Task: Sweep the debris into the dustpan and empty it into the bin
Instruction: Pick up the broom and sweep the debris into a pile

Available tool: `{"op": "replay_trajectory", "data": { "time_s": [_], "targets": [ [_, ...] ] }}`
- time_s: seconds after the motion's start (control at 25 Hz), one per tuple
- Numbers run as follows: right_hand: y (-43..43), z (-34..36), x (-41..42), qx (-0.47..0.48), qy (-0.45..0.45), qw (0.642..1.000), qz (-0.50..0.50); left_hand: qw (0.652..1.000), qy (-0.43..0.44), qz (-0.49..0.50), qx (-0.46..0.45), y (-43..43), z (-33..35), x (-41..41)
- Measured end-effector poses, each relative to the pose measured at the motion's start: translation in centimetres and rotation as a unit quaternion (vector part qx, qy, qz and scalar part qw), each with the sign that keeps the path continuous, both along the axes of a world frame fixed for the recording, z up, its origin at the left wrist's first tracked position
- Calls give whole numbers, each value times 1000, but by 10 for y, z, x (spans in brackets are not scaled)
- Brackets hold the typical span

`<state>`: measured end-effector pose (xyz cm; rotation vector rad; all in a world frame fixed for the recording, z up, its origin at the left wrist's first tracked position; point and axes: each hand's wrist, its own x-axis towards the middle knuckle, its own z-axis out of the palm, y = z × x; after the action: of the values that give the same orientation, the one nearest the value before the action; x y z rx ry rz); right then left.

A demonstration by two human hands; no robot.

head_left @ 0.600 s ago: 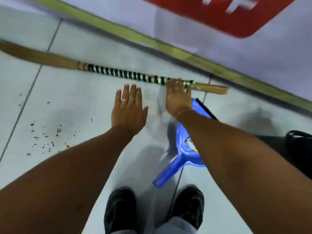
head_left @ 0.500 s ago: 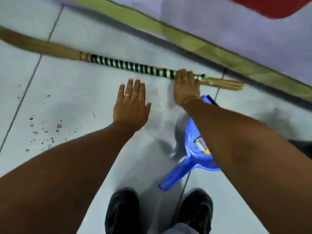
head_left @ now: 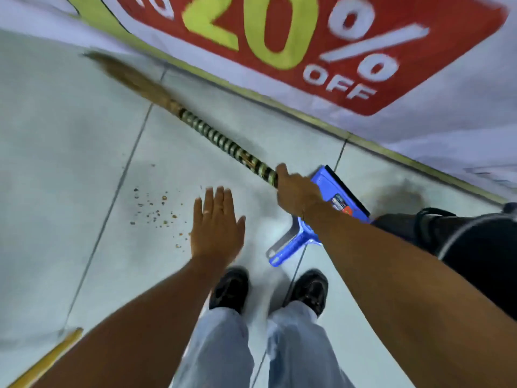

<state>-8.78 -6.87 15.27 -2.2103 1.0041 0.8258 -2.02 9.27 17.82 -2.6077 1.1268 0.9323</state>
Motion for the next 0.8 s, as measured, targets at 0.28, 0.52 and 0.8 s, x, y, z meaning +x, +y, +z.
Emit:
{"op": "replay_trajectory", "data": {
  "time_s": [0.28,0.52,0.8],
  "targets": [
    [53,100,-23,42,21,999,-21,999,32,-18,15,56,116,-2],
    [112,116,-11,-28,43,995,85,1000,-18,-2,-15,79,131,18],
    [161,144,-76,-107,59,968,217,999,-29,1,-34,150,146,-28]
  ]
}}
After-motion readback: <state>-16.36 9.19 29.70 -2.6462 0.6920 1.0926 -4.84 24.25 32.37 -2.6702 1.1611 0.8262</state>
